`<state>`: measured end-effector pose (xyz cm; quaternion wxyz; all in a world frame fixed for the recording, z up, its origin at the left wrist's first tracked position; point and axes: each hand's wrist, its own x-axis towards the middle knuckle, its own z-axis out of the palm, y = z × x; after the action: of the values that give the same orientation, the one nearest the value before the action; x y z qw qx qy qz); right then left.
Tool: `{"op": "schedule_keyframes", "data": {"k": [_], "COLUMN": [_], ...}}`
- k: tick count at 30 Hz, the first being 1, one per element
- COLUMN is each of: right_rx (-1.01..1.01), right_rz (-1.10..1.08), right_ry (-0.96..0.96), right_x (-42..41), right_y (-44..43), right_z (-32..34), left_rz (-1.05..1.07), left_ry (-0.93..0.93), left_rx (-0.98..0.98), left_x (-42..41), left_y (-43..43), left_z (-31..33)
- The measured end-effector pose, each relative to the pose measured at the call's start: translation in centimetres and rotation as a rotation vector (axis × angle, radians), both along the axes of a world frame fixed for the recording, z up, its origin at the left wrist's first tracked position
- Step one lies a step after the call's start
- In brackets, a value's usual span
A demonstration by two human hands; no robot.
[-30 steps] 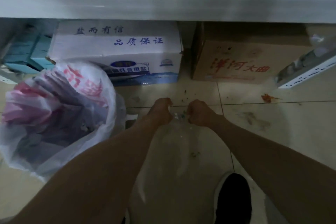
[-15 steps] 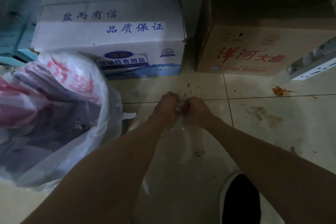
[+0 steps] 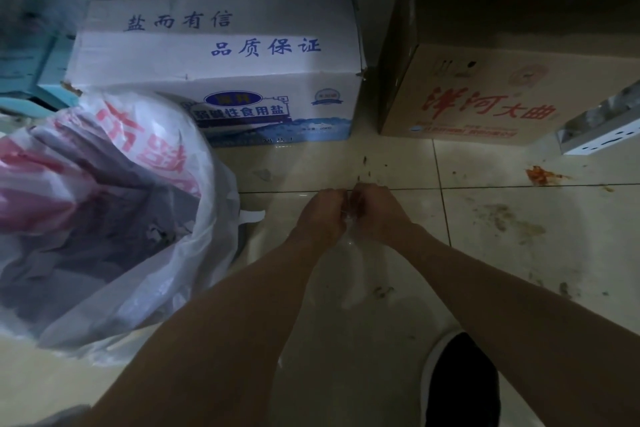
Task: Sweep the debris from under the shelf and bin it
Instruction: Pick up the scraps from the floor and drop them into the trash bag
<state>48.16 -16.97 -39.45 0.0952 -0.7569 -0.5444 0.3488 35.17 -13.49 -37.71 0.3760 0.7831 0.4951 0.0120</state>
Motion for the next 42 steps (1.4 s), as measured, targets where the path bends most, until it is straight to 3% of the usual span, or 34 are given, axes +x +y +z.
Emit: {"op": "schedule_keyframes", "data": {"k": [5,11,25,38,42], "right_rx": [-0.094,-0.014,0.034,-0.018,0.001], "right_rz": [0.066,0.076,0.061,0.135,0.036], "right_ry": [-0.066,-0.061,-0.048,-0.098,-0.068], "right_x": [-0.1,-0.5,-0.4,-1.4,-1.2], "right_y": [-0.2,-0.5,-1.2,-0.6,-0.6], "right_z": [0.7,1.1,1.6,1.9,2.4], "left_rz": [0.044,0.18,0.348,0.335,0.35], "left_ry": [0.016,0.07,-0.022,-0.02,-0.029], "left_rx": [0.006,-0.008,-0.101,-0.104,-0.127], "left_x": [0.1,0.4,-0.4,-0.5,-0.7], "left_y": [-0.4,-0.7,-0.4,-0.3,-0.3], "left_z": [0.1,0.6,0.3,0.4,0.9]}}
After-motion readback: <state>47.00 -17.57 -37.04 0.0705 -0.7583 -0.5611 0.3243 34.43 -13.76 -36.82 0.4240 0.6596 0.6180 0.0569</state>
